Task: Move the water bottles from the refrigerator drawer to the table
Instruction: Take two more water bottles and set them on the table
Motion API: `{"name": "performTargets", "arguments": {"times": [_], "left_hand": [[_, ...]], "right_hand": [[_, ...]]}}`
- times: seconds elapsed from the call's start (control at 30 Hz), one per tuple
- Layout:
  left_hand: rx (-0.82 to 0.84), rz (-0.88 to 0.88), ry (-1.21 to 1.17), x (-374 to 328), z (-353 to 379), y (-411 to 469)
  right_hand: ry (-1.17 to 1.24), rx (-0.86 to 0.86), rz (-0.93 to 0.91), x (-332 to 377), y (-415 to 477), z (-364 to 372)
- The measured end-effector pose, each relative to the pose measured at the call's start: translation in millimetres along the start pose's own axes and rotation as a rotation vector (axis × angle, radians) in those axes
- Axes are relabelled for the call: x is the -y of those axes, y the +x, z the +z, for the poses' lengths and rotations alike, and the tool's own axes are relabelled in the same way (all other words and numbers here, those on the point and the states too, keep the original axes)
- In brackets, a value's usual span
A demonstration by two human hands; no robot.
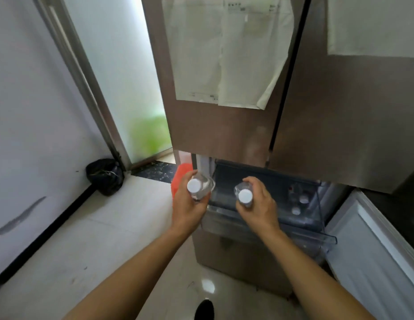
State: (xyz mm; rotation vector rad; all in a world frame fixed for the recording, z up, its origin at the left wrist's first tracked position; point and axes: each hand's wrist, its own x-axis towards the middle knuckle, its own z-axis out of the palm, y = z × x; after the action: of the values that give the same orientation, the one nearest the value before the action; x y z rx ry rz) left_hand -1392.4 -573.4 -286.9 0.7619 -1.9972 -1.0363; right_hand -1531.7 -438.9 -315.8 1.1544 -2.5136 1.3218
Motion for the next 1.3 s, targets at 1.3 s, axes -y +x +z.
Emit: {"name": "performTargets", "arguments": {"times": [1.3], "left_hand": [[-1.296,-0.698,0.454,174.1,-817.3,-478.8]], "right_hand": [[0.566,1.055,-0.554,723.2,-497.0,472.9]]}}
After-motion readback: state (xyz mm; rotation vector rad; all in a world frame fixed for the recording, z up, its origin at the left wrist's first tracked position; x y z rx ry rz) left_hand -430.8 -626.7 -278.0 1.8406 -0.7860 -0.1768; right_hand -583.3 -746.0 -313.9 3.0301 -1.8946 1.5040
